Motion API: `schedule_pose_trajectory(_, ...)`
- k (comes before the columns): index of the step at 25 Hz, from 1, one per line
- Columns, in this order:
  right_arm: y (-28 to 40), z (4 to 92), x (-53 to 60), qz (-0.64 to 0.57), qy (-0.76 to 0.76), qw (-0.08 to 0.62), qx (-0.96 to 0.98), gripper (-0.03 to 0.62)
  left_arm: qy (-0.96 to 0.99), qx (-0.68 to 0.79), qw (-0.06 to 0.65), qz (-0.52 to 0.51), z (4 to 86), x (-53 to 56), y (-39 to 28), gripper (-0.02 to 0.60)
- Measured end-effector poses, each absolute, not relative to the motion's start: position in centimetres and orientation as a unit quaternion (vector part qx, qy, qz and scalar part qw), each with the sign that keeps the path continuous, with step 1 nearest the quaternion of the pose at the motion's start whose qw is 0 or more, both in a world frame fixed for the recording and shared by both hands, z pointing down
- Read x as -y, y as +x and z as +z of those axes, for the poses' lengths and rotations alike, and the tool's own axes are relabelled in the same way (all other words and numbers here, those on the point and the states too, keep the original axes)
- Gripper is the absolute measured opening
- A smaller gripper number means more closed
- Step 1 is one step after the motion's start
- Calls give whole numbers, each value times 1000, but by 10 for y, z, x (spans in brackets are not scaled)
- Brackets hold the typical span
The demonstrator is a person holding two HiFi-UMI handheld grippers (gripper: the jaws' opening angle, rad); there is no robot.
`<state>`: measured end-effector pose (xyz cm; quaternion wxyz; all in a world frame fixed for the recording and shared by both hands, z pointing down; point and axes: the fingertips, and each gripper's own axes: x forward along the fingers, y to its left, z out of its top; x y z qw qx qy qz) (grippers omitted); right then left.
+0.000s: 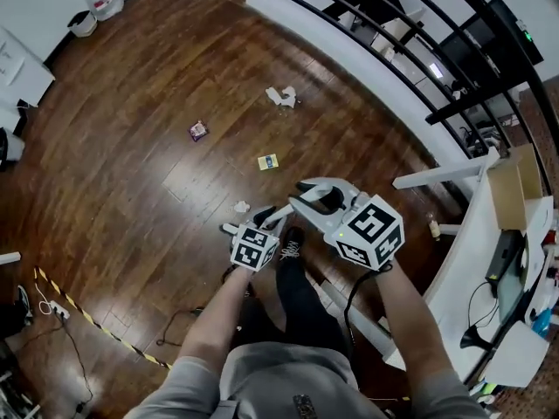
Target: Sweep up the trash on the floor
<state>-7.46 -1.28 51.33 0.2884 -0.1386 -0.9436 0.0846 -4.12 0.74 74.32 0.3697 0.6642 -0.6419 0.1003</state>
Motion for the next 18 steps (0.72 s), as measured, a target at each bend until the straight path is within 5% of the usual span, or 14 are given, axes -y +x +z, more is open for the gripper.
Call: schedule_pose_trajectory(18, -88, 504, 249, 65, -47, 239, 968, 91, 712, 622, 298, 129, 738, 242, -79, 126)
